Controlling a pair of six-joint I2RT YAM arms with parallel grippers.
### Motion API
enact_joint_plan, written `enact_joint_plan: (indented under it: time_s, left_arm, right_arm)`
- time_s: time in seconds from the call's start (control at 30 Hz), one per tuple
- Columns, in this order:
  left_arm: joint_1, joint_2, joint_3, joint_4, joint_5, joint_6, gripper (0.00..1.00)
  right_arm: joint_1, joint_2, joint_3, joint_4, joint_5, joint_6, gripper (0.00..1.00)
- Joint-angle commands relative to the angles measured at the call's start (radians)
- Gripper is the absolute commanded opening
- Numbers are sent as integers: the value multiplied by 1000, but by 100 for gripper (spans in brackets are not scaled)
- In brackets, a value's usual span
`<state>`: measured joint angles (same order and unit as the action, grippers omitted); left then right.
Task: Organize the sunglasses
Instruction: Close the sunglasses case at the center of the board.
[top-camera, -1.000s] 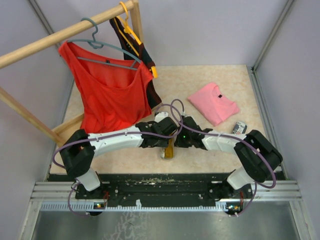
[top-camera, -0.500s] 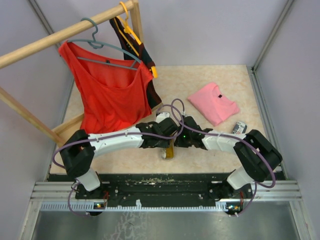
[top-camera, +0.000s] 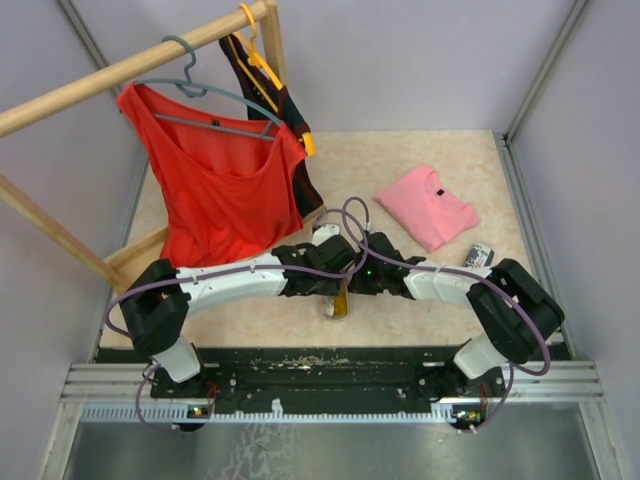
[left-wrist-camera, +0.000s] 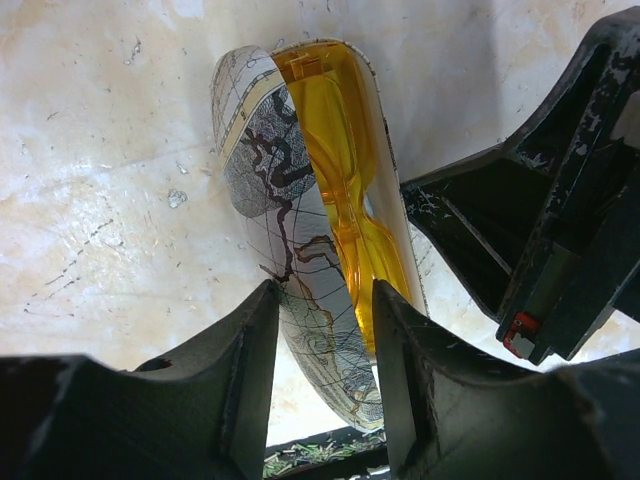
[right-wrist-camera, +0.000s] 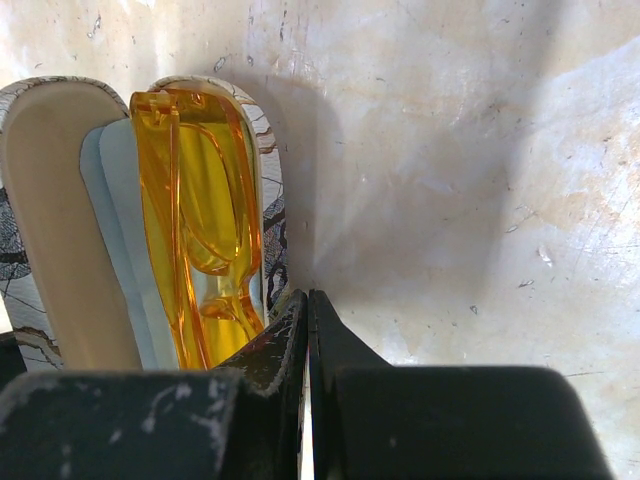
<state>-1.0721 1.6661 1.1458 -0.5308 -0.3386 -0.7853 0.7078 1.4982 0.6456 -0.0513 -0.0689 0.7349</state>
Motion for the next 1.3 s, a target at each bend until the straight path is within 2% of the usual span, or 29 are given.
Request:
enact_joint_plan:
  time_s: [0.0,0.53,0.83,1.13,1.27]
  left_arm:
    - [-32,6,3,155,97,-21,48]
    - [-32,5,-36,224,133,-17,48]
    - [-32,-90,-60,201,81,1,50]
    - [-32,-305,-233,226,-30,26,56]
    - [-30,-441,-306,233,-174,54,69]
  right_arm:
    - [15,17,0,111,-94,35,0]
    - [16,11,-9,119,-98,40,0]
    - [14,-35,-22,94,-21,45,0]
    - [-9,-240,-32,6,179,27,15]
    - [-17,-404,-41,-30,298,-76,26]
